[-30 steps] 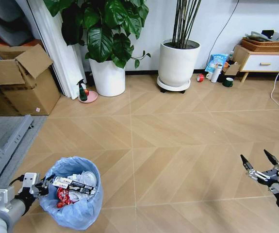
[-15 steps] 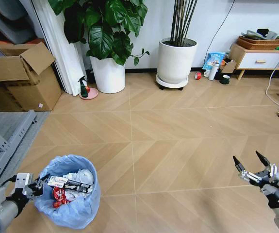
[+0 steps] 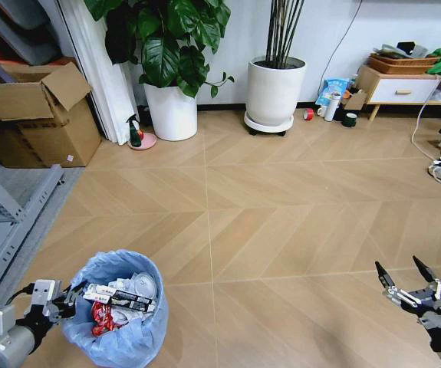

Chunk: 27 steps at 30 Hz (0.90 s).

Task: Pick up the trash bin and place the garbage on the floor into it.

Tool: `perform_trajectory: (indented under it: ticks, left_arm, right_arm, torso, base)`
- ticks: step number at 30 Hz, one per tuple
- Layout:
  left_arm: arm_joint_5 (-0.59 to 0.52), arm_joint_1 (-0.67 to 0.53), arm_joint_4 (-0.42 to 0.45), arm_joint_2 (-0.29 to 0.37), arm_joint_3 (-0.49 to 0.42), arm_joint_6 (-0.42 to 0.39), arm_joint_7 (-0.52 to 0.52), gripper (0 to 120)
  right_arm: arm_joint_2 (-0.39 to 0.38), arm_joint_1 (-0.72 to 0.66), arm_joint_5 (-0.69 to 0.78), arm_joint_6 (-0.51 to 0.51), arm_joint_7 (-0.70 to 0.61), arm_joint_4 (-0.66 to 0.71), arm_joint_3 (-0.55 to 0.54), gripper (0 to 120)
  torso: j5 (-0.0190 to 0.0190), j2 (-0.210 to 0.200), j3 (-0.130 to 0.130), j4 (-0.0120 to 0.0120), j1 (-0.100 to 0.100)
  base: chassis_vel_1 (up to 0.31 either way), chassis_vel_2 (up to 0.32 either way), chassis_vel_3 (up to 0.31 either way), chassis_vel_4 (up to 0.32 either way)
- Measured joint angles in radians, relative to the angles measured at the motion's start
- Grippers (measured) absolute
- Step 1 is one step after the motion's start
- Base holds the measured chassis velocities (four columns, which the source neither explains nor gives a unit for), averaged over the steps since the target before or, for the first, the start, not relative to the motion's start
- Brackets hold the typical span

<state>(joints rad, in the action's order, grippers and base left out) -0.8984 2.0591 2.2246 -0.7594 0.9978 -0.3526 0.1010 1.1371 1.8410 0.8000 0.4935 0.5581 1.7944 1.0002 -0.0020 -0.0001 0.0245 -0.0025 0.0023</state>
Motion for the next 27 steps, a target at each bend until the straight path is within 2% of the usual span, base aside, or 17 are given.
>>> perform_trajectory:
  ticks: [2, 5, 7, 11, 12, 15, 18, 21, 27]
  left_arm:
    - [-0.005, -0.001, -0.001, 0.005, 0.006, 0.0, -0.001, 0]
    - [-0.021, -0.005, 0.002, 0.016, 0.012, -0.002, 0.0, 0]
    - [-0.033, -0.009, 0.003, 0.027, 0.017, -0.004, 0.006, 0]
    - [-0.044, -0.02, 0.002, 0.032, 0.014, -0.007, 0.01, 0]
    - [-0.044, -0.023, 0.001, 0.03, 0.009, -0.007, 0.011, 0]
    - [-0.043, -0.024, -0.002, 0.024, 0.002, -0.008, 0.011, 0]
    - [-0.042, -0.022, -0.002, 0.022, 0.004, -0.008, 0.01, 0]
    - [-0.049, -0.021, -0.002, 0.025, 0.016, -0.008, 0.007, 0]
    - [-0.055, -0.014, -0.007, 0.028, 0.031, -0.008, -0.002, 0]
  right_arm:
    - [0.001, -0.003, 0.003, -0.006, -0.005, 0.004, 0.0, 100]
    - [0.002, -0.004, 0.007, -0.013, -0.011, 0.01, 0.001, 100]
    - [0.003, -0.004, 0.01, -0.016, -0.014, 0.011, 0.001, 100]
    - [0.01, -0.004, 0.012, -0.018, -0.015, 0.011, 0.002, 100]
    - [0.012, -0.004, 0.014, -0.018, -0.015, 0.01, 0.002, 100]
    - [0.012, -0.004, 0.019, -0.019, -0.015, 0.008, 0.002, 100]
    - [0.01, -0.008, 0.024, -0.02, -0.015, 0.004, 0.002, 100]
    - [0.013, -0.008, 0.025, -0.022, -0.015, 0.006, 0.002, 100]
    - [0.03, -0.01, 0.02, -0.023, -0.014, 0.012, 0.001, 100]
  torso:
    - [0.0007, 0.0, 0.0, 0.0002, 0.0]
    - [-0.0005, 0.0, 0.0, 0.0003, 0.0]
    - [0.0009, 0.0, 0.0, -0.0002, 0.0]
    - [-0.0004, 0.0, 0.0, -0.0002, 0.0]
    - [0.0009, 0.0, 0.0, -0.0004, 0.0]
    - [-0.0005, 0.0, 0.0, 0.0001, 0.0]
    - [0.0008, 0.0, 0.0, 0.0003, 0.0]
    - [-0.0003, 0.0, 0.0, -0.0002, 0.0]
    - [0.0001, 0.0, 0.0, 0.0001, 0.0]
  base:
    - [0.183, -0.19, -0.148, 0.19]
    - [0.192, -0.174, -0.168, 0.191]
    - [0.202, -0.173, -0.19, 0.176]
    - [0.167, -0.185, -0.18, 0.18]
    - [0.166, -0.162, -0.141, 0.164]
    - [0.138, -0.173, -0.146, 0.183]
    - [0.117, -0.167, -0.129, 0.185]
    - [0.101, -0.177, -0.101, 0.185]
    - [0.031, -0.176, -0.023, 0.179]
